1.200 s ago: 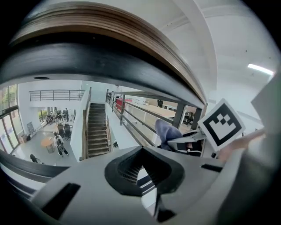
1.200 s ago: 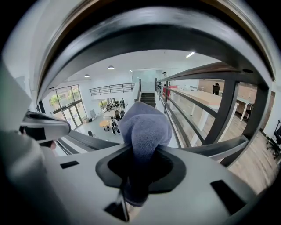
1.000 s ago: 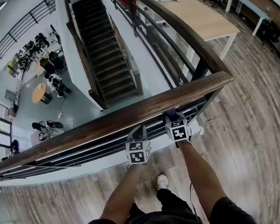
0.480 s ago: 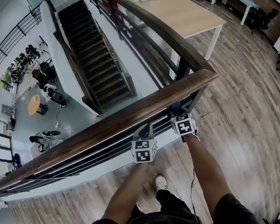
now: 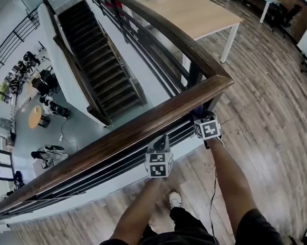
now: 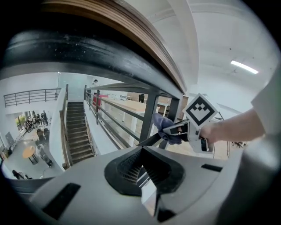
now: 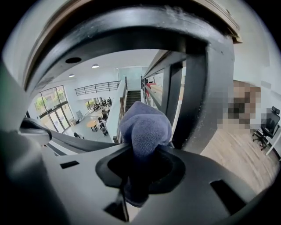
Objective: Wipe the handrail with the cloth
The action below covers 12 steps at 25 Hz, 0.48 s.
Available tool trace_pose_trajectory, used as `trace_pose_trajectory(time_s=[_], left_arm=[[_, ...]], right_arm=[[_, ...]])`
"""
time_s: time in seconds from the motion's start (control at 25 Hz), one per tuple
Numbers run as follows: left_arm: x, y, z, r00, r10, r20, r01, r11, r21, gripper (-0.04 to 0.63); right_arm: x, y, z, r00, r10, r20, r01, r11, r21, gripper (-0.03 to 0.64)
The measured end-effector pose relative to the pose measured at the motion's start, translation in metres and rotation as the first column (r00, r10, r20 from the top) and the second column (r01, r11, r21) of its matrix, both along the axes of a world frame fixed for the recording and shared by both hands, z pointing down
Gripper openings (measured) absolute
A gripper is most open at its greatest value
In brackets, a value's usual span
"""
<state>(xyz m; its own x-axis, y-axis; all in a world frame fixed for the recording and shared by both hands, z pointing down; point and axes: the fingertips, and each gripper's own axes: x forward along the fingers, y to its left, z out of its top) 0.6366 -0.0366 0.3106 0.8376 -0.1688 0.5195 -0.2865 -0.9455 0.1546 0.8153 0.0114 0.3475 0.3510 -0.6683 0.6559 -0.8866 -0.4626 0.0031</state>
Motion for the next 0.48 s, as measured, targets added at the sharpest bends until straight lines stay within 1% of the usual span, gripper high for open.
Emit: trace_pose_trajectory(time_s=[0.16,0.24,0.36,0.4,0.48], left_arm=[[0.001,0.003,0.004,1.000,0.003,0.004,-0.003,1.000,0.000,0.003],[-0.005,0.002,0.006,1.000,0.001,-0.002,-0.001,1.000,-0.002,0.002],[-0.019,-0.004,0.009,0.999,-0.018,-0.036,0.018,1.000,-0.005,0.002],[-0.024,-0.006,0.010,0.998,-0.029,-0.054,0.029,1.000,-0.006,0.002],[-0.038,-0.013,0.007,0.994,-0.050,-0.101,0.049,0.999,-0.014,0.003]], right_arm=[[0.012,0.007,0.003,1.000,0.016,0.002,-0.016,1.000,0.006,0.086],[0.013,0.011,0.004,0.999,0.042,0.005,-0.042,0.999,0.019,0.087],[0.010,0.011,0.004,0.993,0.114,-0.004,-0.114,0.990,0.082,0.087],[0.007,0.012,0.001,0.991,0.134,-0.025,-0.130,0.985,0.112,0.087],[-0.011,0.012,-0.008,0.985,0.148,-0.089,-0.131,0.976,0.176,0.087]])
